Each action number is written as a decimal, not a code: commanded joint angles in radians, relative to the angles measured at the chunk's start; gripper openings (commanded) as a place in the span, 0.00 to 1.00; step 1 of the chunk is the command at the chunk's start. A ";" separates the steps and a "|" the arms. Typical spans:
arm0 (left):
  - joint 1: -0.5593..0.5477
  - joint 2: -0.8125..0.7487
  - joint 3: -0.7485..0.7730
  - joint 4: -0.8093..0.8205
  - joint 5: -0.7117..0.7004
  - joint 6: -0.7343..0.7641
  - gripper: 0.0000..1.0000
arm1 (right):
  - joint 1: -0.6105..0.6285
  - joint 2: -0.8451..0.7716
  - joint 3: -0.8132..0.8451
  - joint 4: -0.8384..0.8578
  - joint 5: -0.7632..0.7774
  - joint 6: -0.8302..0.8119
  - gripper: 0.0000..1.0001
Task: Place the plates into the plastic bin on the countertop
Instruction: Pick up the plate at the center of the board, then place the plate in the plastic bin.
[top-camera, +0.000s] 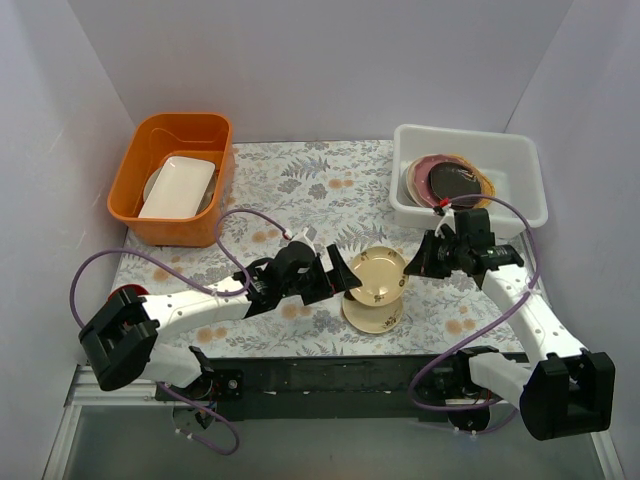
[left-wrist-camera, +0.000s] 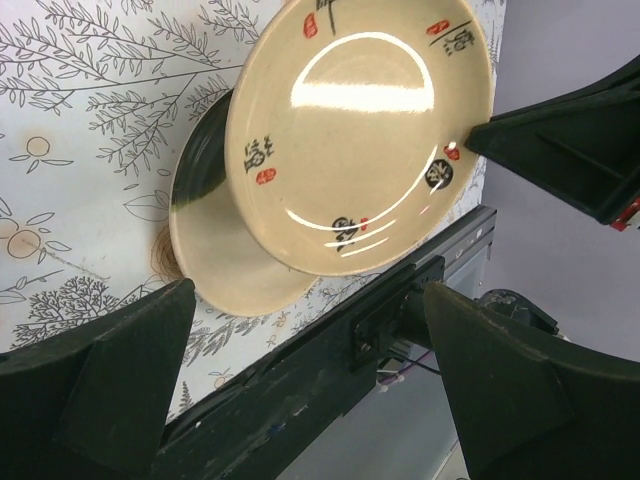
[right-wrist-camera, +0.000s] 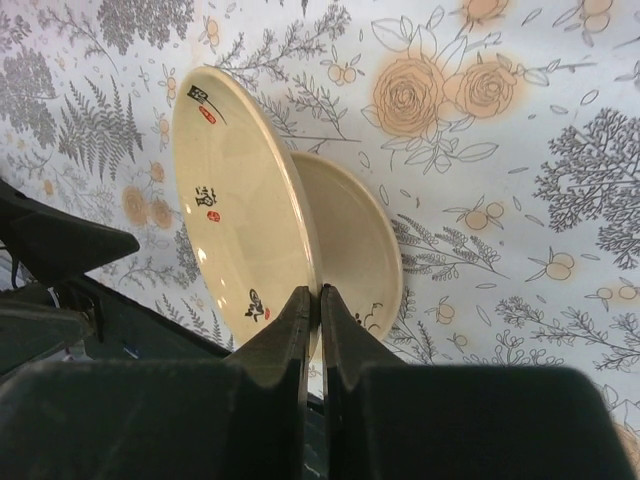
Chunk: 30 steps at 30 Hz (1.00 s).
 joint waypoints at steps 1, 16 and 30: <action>0.002 -0.041 -0.023 0.012 -0.023 0.003 0.98 | 0.002 0.032 0.111 -0.002 0.027 -0.002 0.01; 0.001 -0.041 -0.014 0.064 0.032 0.044 0.98 | -0.100 0.190 0.380 0.003 -0.033 -0.012 0.01; 0.002 -0.016 -0.022 0.067 0.054 0.046 0.98 | -0.319 0.254 0.440 0.074 -0.195 0.038 0.01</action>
